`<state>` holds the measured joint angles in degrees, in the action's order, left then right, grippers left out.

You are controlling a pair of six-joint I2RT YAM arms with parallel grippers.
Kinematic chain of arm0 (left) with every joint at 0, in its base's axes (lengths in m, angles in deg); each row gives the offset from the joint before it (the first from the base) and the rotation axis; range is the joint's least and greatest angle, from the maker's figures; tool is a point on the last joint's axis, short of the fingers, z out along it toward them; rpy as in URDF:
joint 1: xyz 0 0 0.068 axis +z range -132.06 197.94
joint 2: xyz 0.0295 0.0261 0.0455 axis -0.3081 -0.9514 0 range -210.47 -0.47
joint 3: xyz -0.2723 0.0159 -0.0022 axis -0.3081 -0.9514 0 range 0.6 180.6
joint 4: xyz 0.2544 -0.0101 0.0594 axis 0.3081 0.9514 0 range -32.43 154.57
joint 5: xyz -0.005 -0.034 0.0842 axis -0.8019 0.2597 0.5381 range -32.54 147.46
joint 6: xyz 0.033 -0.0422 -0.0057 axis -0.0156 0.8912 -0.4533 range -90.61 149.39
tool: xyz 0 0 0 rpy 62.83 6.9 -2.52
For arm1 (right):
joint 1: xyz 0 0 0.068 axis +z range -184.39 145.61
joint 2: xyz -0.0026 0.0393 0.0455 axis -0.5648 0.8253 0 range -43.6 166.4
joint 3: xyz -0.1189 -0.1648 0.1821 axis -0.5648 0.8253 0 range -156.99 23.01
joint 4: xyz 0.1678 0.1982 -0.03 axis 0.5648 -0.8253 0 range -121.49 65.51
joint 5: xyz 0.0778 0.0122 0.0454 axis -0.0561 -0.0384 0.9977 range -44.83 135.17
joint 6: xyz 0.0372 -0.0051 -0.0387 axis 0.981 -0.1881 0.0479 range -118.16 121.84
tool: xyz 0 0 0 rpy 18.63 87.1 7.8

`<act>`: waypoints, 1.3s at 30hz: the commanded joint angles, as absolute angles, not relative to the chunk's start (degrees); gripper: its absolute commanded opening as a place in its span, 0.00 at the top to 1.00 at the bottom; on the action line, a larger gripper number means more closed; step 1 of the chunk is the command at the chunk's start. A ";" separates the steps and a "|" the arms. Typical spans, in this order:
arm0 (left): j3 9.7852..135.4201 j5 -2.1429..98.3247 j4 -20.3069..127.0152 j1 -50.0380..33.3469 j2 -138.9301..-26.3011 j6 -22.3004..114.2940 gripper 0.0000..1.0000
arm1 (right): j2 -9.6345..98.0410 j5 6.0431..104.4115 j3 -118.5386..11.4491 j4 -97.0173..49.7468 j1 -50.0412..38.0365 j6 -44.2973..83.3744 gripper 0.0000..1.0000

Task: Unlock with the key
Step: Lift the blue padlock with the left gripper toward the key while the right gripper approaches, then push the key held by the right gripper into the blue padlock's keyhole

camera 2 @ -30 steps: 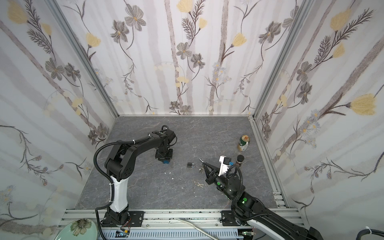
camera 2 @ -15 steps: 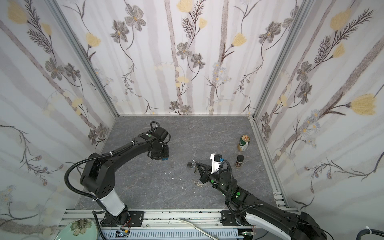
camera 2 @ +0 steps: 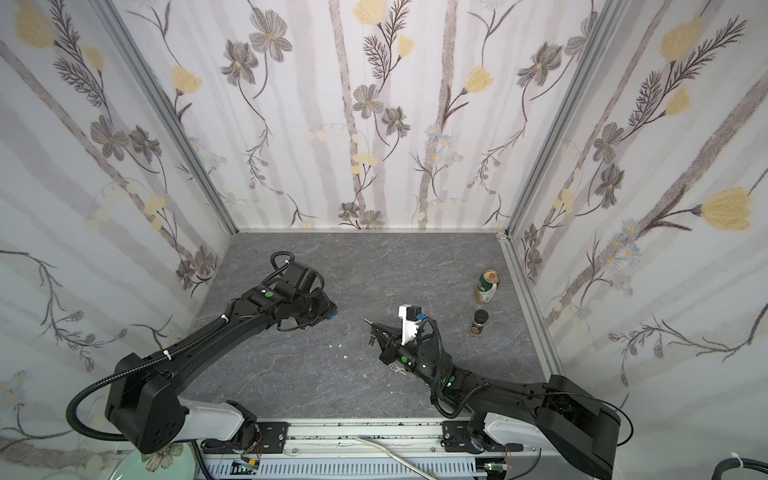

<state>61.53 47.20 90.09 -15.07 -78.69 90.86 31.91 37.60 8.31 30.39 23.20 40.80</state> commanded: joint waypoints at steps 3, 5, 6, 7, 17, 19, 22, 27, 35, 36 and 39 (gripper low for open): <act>61.84 48.75 85.69 -17.34 -77.17 97.32 0.71 | 39.41 36.48 6.34 43.94 24.47 42.69 1.00; 61.89 49.19 85.28 -18.29 -76.78 98.28 0.71 | 42.18 36.30 6.05 46.77 24.75 43.62 1.00; 61.88 49.61 85.18 -18.83 -76.69 98.88 0.71 | 43.44 36.06 5.96 48.29 25.01 44.03 1.00; 61.88 49.69 84.93 -19.22 -76.60 99.20 0.71 | 44.45 35.76 5.96 49.36 25.22 44.39 1.00; 62.04 49.42 83.22 -20.90 -76.81 101.34 0.72 | 52.05 35.61 4.38 52.41 25.73 46.40 1.00; 62.04 49.35 82.90 -21.07 -76.77 101.41 0.71 | 52.75 35.52 4.05 52.30 25.73 46.65 1.00; 62.30 49.12 82.74 -21.18 -76.76 101.46 0.72 | 53.90 35.69 3.55 52.78 25.73 46.75 1.00; 61.99 48.85 82.53 -21.34 -76.48 101.73 0.71 | 55.01 35.16 3.27 53.80 25.66 46.92 1.00; 61.69 48.48 82.19 -21.53 -76.06 101.90 0.72 | 55.03 34.63 2.83 53.12 24.85 46.77 1.00; 61.69 48.36 82.06 -21.49 -76.01 101.83 0.72 | 55.14 34.63 2.79 52.89 24.72 46.83 1.00; 61.48 48.27 82.08 -21.62 -75.83 101.82 0.72 | 55.50 34.69 2.31 52.73 24.69 46.84 1.00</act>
<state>61.64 48.40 84.32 -21.50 -76.28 101.51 55.08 35.37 2.98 50.84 24.75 46.37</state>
